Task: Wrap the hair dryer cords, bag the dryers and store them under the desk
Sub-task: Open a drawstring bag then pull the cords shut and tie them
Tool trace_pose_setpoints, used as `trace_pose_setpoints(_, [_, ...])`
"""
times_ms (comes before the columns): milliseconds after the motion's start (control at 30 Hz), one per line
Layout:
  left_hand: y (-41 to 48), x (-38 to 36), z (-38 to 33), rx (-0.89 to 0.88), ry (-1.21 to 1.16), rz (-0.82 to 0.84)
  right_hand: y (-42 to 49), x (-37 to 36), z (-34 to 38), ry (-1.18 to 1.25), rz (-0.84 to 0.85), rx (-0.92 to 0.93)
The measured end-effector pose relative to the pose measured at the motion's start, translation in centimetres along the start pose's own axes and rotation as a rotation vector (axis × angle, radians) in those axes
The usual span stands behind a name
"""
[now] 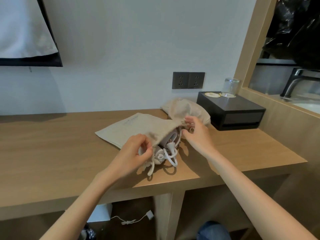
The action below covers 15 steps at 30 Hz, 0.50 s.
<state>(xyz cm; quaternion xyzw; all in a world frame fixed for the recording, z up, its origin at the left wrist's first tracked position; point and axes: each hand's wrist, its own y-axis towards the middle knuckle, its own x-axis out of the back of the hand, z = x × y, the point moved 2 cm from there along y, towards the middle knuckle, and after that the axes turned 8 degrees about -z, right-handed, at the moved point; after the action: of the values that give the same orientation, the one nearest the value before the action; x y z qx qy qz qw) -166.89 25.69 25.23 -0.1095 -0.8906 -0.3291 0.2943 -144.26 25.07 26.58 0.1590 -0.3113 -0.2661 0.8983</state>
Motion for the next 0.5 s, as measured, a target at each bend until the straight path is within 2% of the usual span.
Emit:
trace_pose_setpoints(100, [-0.9,-1.2,-0.2,0.016,0.285,-0.056,0.0,-1.5,-0.3,-0.009,0.201,-0.003])
trace_pose_setpoints(200, [-2.0,-2.4,0.0,0.172,0.518,-0.033,0.1,-2.1,-0.7,0.028,0.238,-0.014])
trace_pose_setpoints(300, [-2.1,-2.3,0.2,0.187,0.604,0.088,0.1,-2.3,-1.1,0.068,0.237,-0.03])
trace_pose_setpoints(400, [-1.6,-1.5,0.6,0.164,0.524,0.23,0.2,-2.2,-0.7,0.041,0.176,0.072])
trace_pose_setpoints(500, [-1.0,-0.7,0.5,0.138,0.265,0.175,0.7,-2.2,0.0,-0.053,0.132,0.183])
